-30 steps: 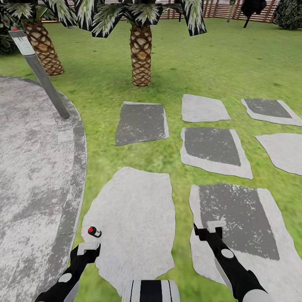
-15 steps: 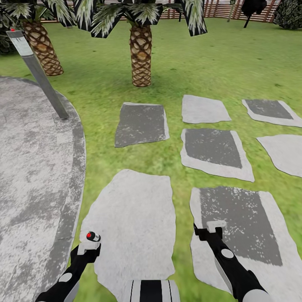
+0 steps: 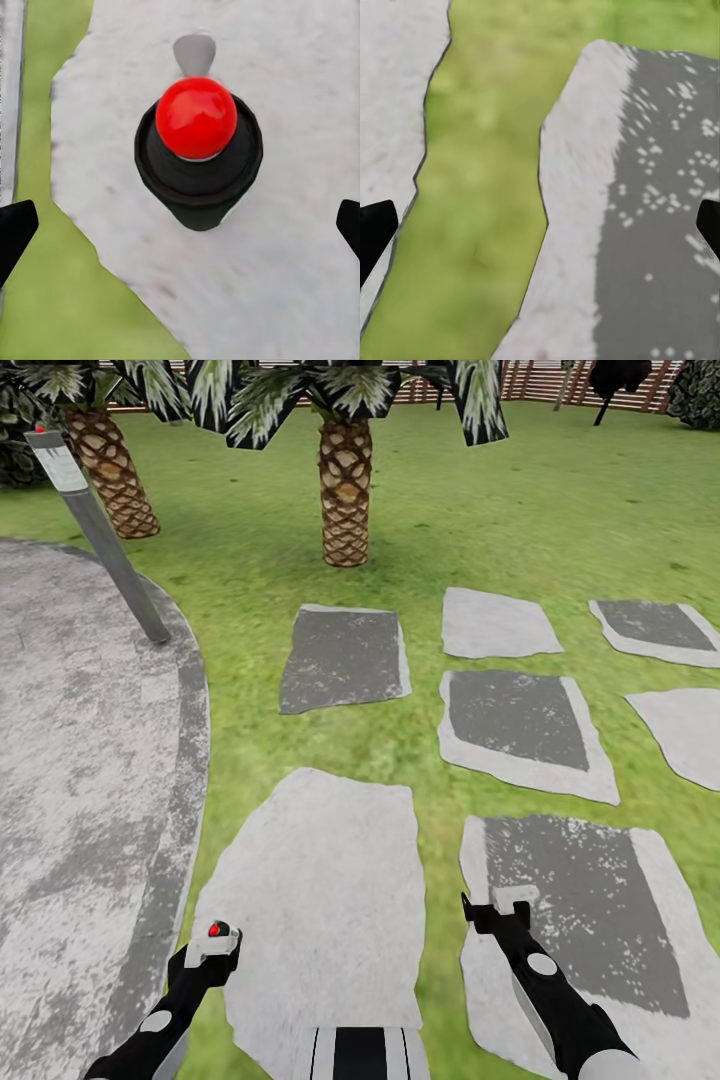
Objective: Pick up the pesticide atomizer in the garden and spray insectifuge to fully cover both potted plants in the garden.
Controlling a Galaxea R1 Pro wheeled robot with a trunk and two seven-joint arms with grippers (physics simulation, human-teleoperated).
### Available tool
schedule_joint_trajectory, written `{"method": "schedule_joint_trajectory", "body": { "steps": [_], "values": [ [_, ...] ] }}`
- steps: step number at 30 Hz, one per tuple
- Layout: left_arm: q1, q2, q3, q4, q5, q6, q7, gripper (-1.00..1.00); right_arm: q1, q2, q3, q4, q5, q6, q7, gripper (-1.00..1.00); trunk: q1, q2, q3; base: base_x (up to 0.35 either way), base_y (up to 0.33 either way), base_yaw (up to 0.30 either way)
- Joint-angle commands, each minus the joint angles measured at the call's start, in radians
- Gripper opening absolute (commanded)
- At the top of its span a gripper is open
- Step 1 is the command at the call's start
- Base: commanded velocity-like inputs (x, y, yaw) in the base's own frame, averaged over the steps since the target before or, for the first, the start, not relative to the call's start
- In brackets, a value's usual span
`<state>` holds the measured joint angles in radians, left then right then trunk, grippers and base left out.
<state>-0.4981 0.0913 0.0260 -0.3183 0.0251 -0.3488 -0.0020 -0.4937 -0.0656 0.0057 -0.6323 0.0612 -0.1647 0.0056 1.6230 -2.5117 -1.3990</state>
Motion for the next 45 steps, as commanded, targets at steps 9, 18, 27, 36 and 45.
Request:
{"method": "schedule_joint_trajectory", "body": {
  "steps": [9,18,27,36,45],
  "values": [
    [0.000,0.000,0.000,0.001,0.002,-0.004,0.000,1.00,0.000,0.000,0.000,0.001,0.006,-0.003,0.001,1.00,0.000,0.000,-0.001,0.023,0.000,0.002],
    [0.000,-0.001,0.000,0.001,0.002,-0.006,0.000,1.00,-0.001,0.000,0.000,0.002,0.006,-0.003,0.001,1.00,0.000,0.000,-0.001,0.041,0.000,0.000],
    [0.000,-0.002,-0.001,0.002,0.002,-0.070,0.000,1.00,0.000,0.000,0.000,0.002,0.006,-0.003,0.001,1.00,0.000,0.000,-0.001,0.000,0.000,0.000],
    [0.000,-0.002,-0.001,0.002,0.002,-0.071,0.000,1.00,0.000,0.000,0.000,0.002,0.006,-0.003,0.001,1.00,0.001,-0.001,-0.016,0.000,0.000,0.000],
    [0.000,-0.002,-0.001,0.002,0.002,-0.071,0.000,1.00,0.000,0.000,0.000,0.002,0.006,-0.003,0.001,1.00,0.003,-0.002,-0.036,0.000,0.000,0.000]
  ]
}}
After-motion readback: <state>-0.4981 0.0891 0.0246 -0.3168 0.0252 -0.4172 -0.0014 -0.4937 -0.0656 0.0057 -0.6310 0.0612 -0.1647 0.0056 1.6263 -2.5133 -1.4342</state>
